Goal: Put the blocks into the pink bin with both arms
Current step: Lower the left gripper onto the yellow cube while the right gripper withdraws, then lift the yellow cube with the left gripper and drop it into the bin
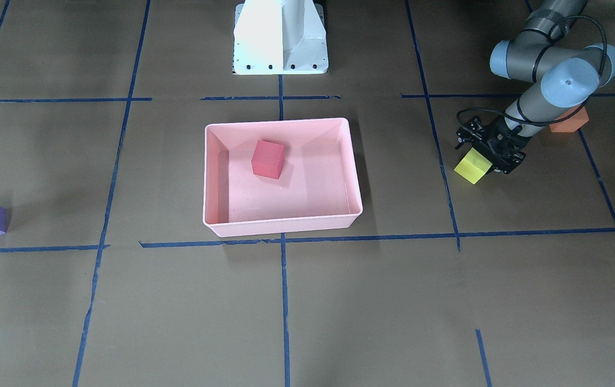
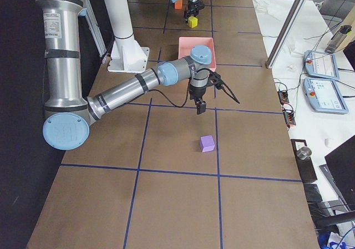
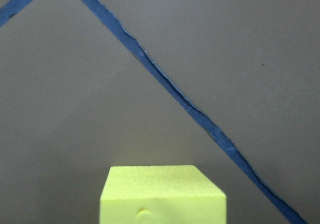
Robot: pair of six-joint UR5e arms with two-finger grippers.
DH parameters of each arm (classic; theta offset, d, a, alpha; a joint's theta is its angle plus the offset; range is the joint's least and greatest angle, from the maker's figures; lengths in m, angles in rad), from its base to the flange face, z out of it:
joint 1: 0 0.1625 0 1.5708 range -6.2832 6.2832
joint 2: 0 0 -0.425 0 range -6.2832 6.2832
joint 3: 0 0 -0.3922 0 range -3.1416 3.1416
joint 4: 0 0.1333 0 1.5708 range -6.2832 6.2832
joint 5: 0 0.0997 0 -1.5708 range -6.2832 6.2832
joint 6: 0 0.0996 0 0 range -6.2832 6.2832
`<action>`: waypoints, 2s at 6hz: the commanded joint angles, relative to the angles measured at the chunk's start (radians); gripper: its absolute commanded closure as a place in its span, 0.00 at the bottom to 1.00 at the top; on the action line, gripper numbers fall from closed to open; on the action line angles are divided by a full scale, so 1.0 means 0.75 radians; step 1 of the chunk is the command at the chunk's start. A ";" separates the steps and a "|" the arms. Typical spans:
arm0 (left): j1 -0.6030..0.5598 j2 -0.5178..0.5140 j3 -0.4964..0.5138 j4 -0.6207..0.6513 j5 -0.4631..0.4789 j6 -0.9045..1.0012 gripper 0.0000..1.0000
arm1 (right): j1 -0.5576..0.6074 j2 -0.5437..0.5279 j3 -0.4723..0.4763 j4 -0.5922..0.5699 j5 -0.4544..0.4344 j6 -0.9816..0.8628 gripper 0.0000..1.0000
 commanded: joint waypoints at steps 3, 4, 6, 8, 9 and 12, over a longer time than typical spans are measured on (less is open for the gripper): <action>-0.012 -0.043 -0.172 0.046 -0.004 -0.143 0.46 | 0.014 -0.032 0.004 0.000 0.000 -0.075 0.00; -0.014 -0.171 -0.183 0.095 -0.002 -0.302 0.45 | 0.037 -0.050 0.004 0.000 0.000 -0.122 0.00; 0.000 -0.471 -0.190 0.319 0.004 -0.591 0.43 | 0.090 -0.081 -0.012 -0.002 0.012 -0.239 0.00; 0.161 -0.721 -0.161 0.498 0.201 -0.855 0.43 | 0.165 -0.098 -0.077 -0.002 0.041 -0.431 0.00; 0.219 -0.834 -0.106 0.541 0.225 -1.022 0.24 | 0.186 -0.102 -0.104 0.000 0.041 -0.496 0.00; 0.246 -0.841 -0.100 0.541 0.246 -1.093 0.00 | 0.190 -0.136 -0.299 0.257 0.033 -0.504 0.00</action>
